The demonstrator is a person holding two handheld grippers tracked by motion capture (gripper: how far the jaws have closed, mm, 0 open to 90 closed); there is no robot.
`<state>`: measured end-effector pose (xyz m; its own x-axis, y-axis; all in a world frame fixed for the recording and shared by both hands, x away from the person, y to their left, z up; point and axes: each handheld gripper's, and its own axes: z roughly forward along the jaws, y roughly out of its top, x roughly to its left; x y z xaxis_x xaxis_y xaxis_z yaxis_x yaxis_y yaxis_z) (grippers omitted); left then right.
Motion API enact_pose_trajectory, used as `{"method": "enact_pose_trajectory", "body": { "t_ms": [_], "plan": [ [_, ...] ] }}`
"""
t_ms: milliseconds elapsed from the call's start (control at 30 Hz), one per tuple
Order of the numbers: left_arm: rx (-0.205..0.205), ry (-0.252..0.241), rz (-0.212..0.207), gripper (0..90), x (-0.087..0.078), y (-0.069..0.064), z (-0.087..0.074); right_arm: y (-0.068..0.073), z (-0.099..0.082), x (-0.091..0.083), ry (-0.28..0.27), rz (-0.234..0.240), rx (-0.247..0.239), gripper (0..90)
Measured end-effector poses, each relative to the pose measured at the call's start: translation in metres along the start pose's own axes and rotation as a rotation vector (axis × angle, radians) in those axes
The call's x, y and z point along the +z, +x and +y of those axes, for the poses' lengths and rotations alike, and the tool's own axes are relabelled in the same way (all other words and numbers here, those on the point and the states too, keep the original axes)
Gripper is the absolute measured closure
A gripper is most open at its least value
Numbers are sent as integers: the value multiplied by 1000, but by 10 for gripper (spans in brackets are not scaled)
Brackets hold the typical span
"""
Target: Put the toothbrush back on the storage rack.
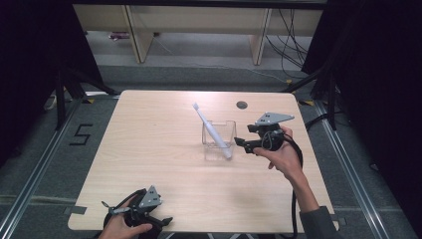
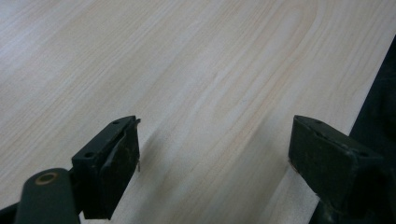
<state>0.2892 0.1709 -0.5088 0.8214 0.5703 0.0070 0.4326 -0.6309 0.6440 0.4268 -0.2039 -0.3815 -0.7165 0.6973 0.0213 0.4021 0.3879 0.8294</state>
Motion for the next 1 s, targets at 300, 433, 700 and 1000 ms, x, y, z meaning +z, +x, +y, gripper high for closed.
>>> {"method": "enact_pose_trajectory", "body": {
  "t_ms": [300,433,700,1000],
  "plan": [
    [17,2,1,158,-1,1,0,-1,-5,-4,5,-2,-21,293],
    [19,2,0,158,-1,1,0,0,-7,-6,5,-13,-22,290],
    [20,4,1,158,-1,1,0,0,-14,-11,15,-17,-26,284],
    [15,2,3,158,-1,1,0,1,-21,-15,15,-25,-25,282]
  ]
}}
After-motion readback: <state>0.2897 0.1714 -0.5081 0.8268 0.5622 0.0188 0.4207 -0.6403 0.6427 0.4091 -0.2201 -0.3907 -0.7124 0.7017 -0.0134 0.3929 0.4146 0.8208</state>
